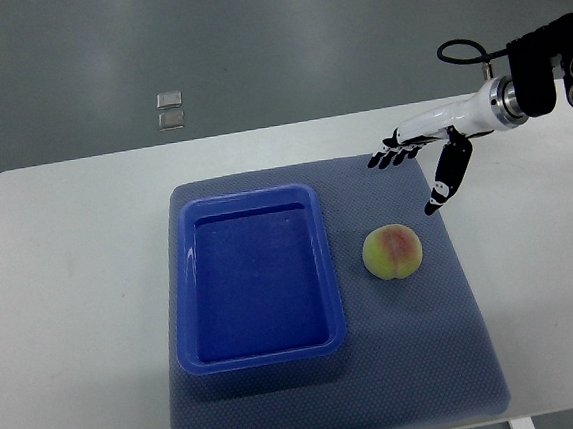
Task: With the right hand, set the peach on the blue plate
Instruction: 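Lower the open right hand over the peach beside the blue tray, then close the right hand's fingers around the peach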
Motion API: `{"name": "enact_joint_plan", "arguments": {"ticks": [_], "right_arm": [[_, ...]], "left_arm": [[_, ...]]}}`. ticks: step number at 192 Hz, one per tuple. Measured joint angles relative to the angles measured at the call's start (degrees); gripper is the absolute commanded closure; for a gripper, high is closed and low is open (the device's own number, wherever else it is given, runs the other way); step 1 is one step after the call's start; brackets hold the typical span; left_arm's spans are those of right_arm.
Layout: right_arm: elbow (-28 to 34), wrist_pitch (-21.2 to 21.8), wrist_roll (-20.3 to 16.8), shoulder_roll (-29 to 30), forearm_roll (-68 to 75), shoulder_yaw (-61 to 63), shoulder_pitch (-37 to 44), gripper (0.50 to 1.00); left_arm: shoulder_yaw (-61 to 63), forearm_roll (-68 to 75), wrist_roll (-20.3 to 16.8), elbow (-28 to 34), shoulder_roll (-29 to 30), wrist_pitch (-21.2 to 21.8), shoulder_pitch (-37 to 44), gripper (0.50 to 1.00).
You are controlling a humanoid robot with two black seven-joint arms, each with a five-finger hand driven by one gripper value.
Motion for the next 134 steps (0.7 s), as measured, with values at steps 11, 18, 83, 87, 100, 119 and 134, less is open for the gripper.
{"name": "enact_joint_plan", "arguments": {"ticks": [11,18,83,87,100,119,134], "right_arm": [[0.24,-1.2,0.11,0.19,-0.08,0.07,-1.2,0.572],[0.45,-1.78,0.14,0.24,-0.14,0.07,-1.94,0.572],[0.91,-5.7,0.3,1.1,-0.75,0.09,-7.77,0.574],[0.91,-5.93,0.33,1.16,-0.77,0.09,-8.09,0.574],[0.91,-6.78,0.64,1.6,-0.94,0.15,-9.11,0.576],[0.91,-8.59,1.24,2.23,-1.95,0.23,-10.79,0.576],[0.91,-9.8,1.53,2.4,-2.48,0.33,-11.9,0.576]], "left_arm": [[0.0,0.0,0.0,0.02,0.0,-0.01,0.0,0.5],[0.01,0.0,0.0,0.0,0.0,-0.01,0.0,0.5],[0.01,0.0,0.0,-0.07,0.0,0.0,0.0,0.5],[0.01,0.0,0.0,-0.06,0.0,0.0,0.0,0.5],[0.01,0.0,0.0,-0.01,0.0,0.0,0.0,0.5],[0.01,0.0,0.0,0.04,0.0,0.0,0.0,0.5],[0.01,0.0,0.0,0.07,0.0,0.01,0.0,0.5]]}}
